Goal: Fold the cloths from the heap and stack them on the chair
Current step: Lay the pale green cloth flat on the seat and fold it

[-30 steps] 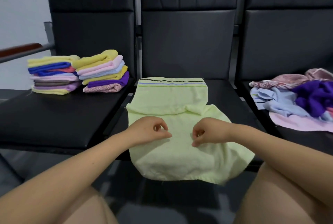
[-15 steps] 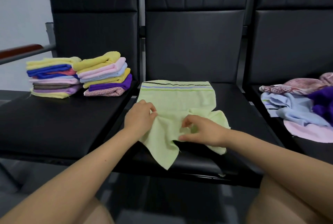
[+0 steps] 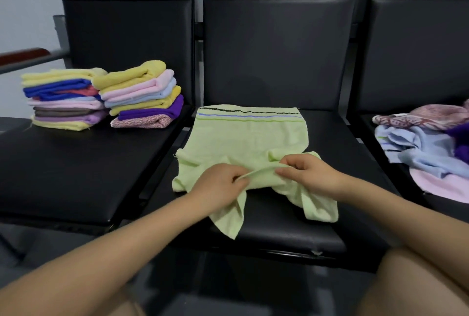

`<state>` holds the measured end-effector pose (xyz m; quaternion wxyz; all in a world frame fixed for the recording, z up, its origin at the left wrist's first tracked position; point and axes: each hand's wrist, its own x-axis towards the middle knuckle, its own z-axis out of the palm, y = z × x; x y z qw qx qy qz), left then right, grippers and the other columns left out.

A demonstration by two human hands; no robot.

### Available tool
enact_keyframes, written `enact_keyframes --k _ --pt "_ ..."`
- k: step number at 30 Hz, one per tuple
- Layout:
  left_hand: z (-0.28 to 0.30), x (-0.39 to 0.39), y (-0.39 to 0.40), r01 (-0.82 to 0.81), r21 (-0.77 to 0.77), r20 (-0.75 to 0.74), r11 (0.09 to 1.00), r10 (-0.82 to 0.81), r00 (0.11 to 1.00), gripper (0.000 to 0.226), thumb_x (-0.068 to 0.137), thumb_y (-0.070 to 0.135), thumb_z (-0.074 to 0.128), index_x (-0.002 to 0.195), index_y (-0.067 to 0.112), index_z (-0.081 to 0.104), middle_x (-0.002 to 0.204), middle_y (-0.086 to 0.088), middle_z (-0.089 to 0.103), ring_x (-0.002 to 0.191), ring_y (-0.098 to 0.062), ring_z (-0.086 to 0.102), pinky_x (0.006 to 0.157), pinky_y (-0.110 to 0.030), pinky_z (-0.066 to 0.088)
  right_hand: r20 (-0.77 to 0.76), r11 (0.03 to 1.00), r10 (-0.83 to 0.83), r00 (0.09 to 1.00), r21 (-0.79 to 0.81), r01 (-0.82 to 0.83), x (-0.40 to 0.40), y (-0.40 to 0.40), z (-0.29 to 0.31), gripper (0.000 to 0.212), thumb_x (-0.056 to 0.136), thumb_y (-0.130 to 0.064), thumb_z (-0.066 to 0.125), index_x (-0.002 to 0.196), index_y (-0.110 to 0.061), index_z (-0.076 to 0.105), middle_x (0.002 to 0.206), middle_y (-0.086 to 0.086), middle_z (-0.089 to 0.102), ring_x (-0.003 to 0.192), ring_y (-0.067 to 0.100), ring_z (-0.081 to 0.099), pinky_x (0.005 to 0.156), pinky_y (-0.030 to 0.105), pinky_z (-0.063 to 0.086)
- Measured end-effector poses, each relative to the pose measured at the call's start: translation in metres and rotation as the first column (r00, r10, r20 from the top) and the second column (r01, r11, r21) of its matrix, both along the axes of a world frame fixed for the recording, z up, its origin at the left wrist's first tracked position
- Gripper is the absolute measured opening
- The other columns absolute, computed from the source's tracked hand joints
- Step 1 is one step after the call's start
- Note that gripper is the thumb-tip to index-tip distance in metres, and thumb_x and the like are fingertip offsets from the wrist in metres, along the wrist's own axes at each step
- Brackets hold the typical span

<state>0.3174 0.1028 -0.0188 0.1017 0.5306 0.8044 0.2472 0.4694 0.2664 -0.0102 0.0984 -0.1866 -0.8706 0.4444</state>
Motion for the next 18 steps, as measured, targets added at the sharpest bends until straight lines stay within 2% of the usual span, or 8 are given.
enact_keyframes --k 1,3,6,8,11,13,16,18 --pt "0.006 -0.006 0.002 0.008 0.035 0.15 0.999 -0.013 0.989 0.017 0.094 0.02 0.058 0.081 0.017 0.07 0.068 0.003 0.059 0.066 -0.008 0.054 0.065 -0.027 0.039 -0.003 0.999 0.009 1.0 -0.031 -0.009 0.003 0.002 0.002 0.026 0.095 -0.023 0.06 0.08 -0.001 0.058 0.07 -0.001 0.046 0.066 0.01 0.042 0.063 0.025 0.035" --pt "0.024 -0.017 0.0 0.011 0.106 0.374 0.994 -0.05 0.926 0.013 0.093 0.017 0.061 0.086 0.02 0.071 0.079 0.002 0.067 0.073 -0.004 0.055 0.071 -0.022 0.043 0.015 0.995 0.05 0.999 -0.084 -0.049 0.009 0.007 0.007 0.016 0.094 -0.021 0.061 0.084 -0.009 0.062 0.072 -0.007 0.054 0.069 0.005 0.049 0.068 0.022 0.039" --pt "0.046 -0.032 -0.01 0.03 0.118 0.51 0.993 -0.086 0.856 0.009 0.091 0.02 0.065 0.089 0.024 0.073 0.088 0.019 0.07 0.082 0.01 0.061 0.078 -0.006 0.044 0.02 0.984 0.039 0.999 -0.175 -0.035 0.017 0.022 0.011 0.014 0.093 -0.02 0.062 0.093 -0.006 0.066 0.082 -0.003 0.064 0.078 0.009 0.058 0.075 0.024 0.045" --pt "0.051 -0.044 -0.015 0.041 0.052 0.487 0.998 -0.061 0.871 0.011 0.091 0.023 0.064 0.088 0.027 0.074 0.087 0.017 0.072 0.082 0.005 0.064 0.078 -0.012 0.047 0.015 0.976 -0.01 1.0 -0.217 0.013 0.021 0.032 0.012 0.012 0.095 -0.014 0.06 0.097 -0.004 0.067 0.089 0.001 0.068 0.082 0.011 0.062 0.077 0.025 0.048" --pt "0.054 -0.059 -0.018 -0.077 0.053 0.514 0.996 0.039 0.857 0.022 0.098 0.015 0.051 0.086 0.017 0.07 0.068 0.004 0.056 0.051 -0.009 0.05 0.051 -0.017 0.04 0.055 0.976 -0.105 0.993 -0.188 0.113 0.027 0.043 0.007 0.014 0.097 -0.011 0.055 0.1 -0.007 0.068 0.093 0.003 0.07 0.084 0.012 0.063 0.075 0.025 0.049" --pt "0.052 -0.066 -0.013 -0.178 0.101 0.53 0.979 0.099 0.843 0.027 0.1 0.011 0.043 0.086 0.013 0.066 0.065 0.0 0.046 0.043 -0.01 0.042 0.043 -0.016 0.034 0.054 0.966 -0.18 0.982 -0.18 0.186 0.029 0.048 0.004 0.016 0.097 -0.013 0.054 0.097 -0.01 0.069 0.093 0.002 0.071 0.085 0.013 0.064 0.076 0.026 0.05" --pt "0.043 -0.052 0.0 -0.131 0.037 0.442 0.991 0.101 0.891 0.029 0.1 0.028 0.046 0.087 0.016 0.069 0.069 0.002 0.057 0.049 -0.01 0.05 0.049 -0.017 0.041 0.032 0.955 -0.215 0.976 -0.2 0.217 0.027 0.046 0.005 0.017 0.097 -0.018 0.056 0.094 -0.009 0.07 0.09 0.003 0.072 0.08 0.013 0.065 0.075 0.028 0.05" --pt "0.03 -0.031 0.013 -0.019 -0.089 0.253 0.996 0.041 0.967 0.032 0.096 0.044 0.051 0.089 0.019 0.07 0.078 0.003 0.065 0.062 -0.008 0.056 0.059 -0.02 0.045 0.03 0.961 -0.215 0.976 -0.173 0.217 0.023 0.043 0.005 0.018 0.096 -0.021 0.058 0.092 -0.009 0.071 0.085 0.001 0.071 0.076 0.01 0.063 0.071 0.025 0.049"
